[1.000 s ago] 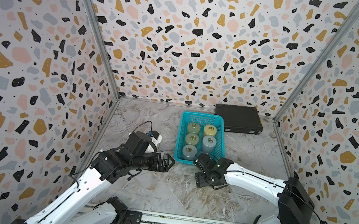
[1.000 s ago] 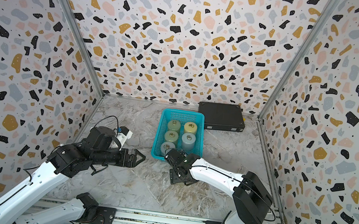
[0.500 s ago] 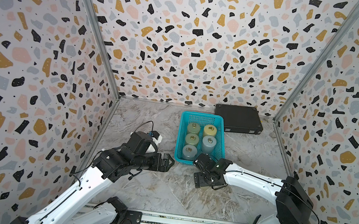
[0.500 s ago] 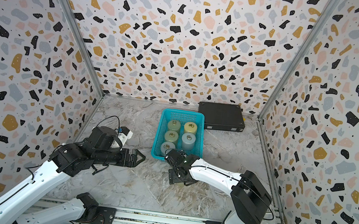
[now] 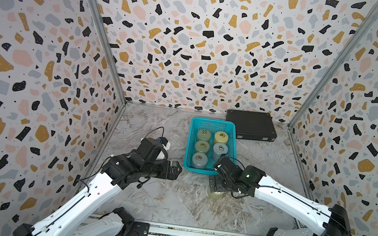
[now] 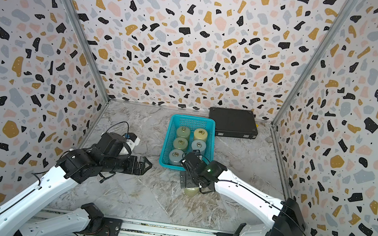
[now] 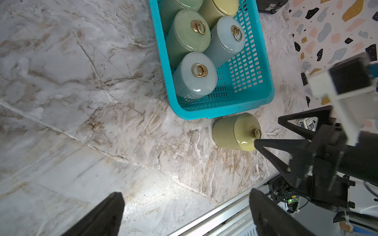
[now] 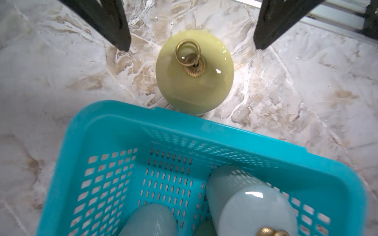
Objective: Take the tea canister out of the basket
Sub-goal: Place the tea canister at the center of the board, then pick up the tea canister from the basket.
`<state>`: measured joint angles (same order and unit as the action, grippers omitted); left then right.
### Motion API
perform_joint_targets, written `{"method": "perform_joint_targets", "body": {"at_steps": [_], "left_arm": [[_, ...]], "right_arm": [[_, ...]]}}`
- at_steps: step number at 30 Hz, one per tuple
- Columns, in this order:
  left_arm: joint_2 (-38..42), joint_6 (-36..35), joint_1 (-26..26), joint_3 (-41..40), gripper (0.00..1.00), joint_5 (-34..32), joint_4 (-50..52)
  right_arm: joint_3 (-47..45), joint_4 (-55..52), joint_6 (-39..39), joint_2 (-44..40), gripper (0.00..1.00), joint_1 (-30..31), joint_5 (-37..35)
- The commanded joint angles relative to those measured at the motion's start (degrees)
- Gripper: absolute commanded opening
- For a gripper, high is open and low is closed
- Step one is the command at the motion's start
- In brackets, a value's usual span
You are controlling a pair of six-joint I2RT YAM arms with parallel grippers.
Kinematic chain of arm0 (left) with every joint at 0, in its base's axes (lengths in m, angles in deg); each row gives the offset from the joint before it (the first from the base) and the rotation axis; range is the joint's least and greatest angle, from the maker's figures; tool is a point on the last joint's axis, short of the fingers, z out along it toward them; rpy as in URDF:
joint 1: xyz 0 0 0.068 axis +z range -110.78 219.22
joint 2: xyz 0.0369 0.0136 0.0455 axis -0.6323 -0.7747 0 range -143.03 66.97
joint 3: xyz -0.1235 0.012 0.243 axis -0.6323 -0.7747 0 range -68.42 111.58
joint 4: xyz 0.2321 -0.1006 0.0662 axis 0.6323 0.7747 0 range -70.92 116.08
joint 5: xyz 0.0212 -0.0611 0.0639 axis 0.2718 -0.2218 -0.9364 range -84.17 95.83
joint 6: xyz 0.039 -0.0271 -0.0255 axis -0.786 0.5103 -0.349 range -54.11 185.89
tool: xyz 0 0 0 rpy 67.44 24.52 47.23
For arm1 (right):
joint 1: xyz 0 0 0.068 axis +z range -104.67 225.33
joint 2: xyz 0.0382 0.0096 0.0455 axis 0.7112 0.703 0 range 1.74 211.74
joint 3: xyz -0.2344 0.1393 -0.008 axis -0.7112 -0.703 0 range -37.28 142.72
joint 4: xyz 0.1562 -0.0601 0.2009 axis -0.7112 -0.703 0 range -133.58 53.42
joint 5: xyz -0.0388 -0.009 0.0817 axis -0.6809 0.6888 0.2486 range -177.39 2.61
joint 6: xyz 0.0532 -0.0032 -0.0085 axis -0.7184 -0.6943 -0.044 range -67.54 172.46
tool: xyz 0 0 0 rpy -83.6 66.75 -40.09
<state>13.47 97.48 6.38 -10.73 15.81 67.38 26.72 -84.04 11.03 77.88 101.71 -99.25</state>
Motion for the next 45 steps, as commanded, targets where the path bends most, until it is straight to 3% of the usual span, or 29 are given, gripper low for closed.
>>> {"method": "perform_joint_targets", "body": {"at_steps": [1, 12, 21, 31, 45], "left_arm": [[-0.85, 1.65, -0.23, 0.54, 0.99, 0.34, -4.62], [-12.94, 4.16, -4.76, 6.17, 0.97, -4.35, -7.92], [-29.81, 2.37, -9.55, 16.84, 0.96, -8.12, -8.60], [-45.33, 0.77, -9.69, 25.45, 0.95, -10.51, -6.45], [-56.02, -0.92, -9.16, 30.53, 0.96, -11.90, -3.51]], "right_arm": [[2.99, -3.87, 3.82, -3.55, 0.99, 0.23, -1.64], [5.60, -4.31, 11.68, -8.16, 0.99, -3.35, -0.90], [3.62, -2.97, 15.91, -13.67, 0.99, -6.19, -1.68], [2.89, -3.37, 16.73, -16.52, 0.99, -7.34, -1.14], [2.18, -3.53, 16.49, -16.30, 0.99, -7.84, -0.11]]}}
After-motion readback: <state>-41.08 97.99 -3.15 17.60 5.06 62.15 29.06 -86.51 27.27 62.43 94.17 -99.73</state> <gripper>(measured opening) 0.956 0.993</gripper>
